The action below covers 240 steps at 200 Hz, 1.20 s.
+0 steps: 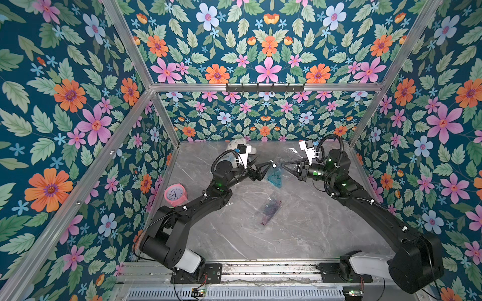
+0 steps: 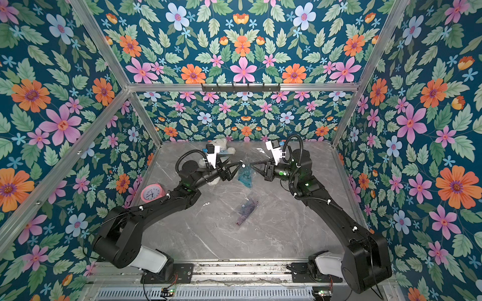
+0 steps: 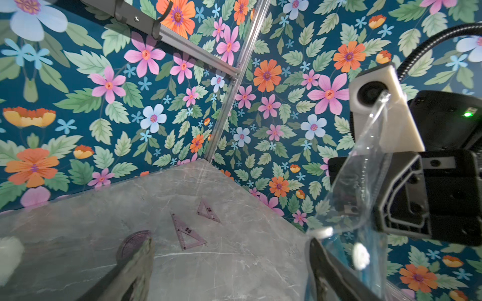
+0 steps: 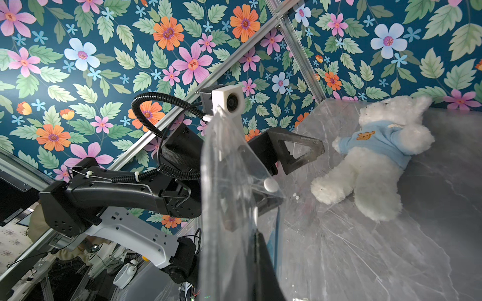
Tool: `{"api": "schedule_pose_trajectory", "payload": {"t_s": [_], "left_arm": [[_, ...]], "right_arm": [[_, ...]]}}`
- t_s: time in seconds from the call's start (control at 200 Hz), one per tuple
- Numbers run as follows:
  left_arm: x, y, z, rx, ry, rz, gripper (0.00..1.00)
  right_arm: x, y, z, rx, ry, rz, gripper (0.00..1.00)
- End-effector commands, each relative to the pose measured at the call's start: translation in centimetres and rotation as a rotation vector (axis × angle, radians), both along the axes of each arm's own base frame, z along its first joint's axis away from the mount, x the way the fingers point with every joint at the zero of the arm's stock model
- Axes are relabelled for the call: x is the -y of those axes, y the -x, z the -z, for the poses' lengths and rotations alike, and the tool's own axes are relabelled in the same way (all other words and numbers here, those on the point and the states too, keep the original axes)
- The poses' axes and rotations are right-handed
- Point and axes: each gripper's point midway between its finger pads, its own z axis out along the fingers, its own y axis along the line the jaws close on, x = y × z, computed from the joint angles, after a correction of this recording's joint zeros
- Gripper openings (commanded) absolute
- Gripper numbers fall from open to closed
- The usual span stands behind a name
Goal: Open the ruler set and take out the ruler
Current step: Open the ruler set bag.
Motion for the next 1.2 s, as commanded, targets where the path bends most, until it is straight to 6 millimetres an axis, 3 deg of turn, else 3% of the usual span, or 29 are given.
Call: {"api": "schedule_pose_trajectory", "payload": {"t_s": [0.0,0.255,0.63,0.86,1.195], "left_arm": [[0.8,2.0,-2.0,0.018,0.08,0.195,0.9],[1.7,4.2,-2.6,-0.01,0.158,0.46,0.82],[2.0,5.3,-2.6,-0.034,0.119,0.538,0.64],[2.0,5.1,-2.4,-0.04,0.12,0.531,0.35],[2.0,4.7,-2.3,-0.051,0.134,0.513,0.03]], "right_arm": [[-0.1,0.3,-0.5,0.029,-0.012,-0.017,0.0],[-0.1,0.1,-0.5,0.035,-0.01,-0.007,0.0],[-0.2,-0.5,-0.3,0.033,-0.008,0.003,0.0],[-0.1,-0.6,-0.2,0.029,-0.007,0.009,0.0],[-0.2,-0.8,0.0,0.024,-0.006,0.007,0.0]]}}
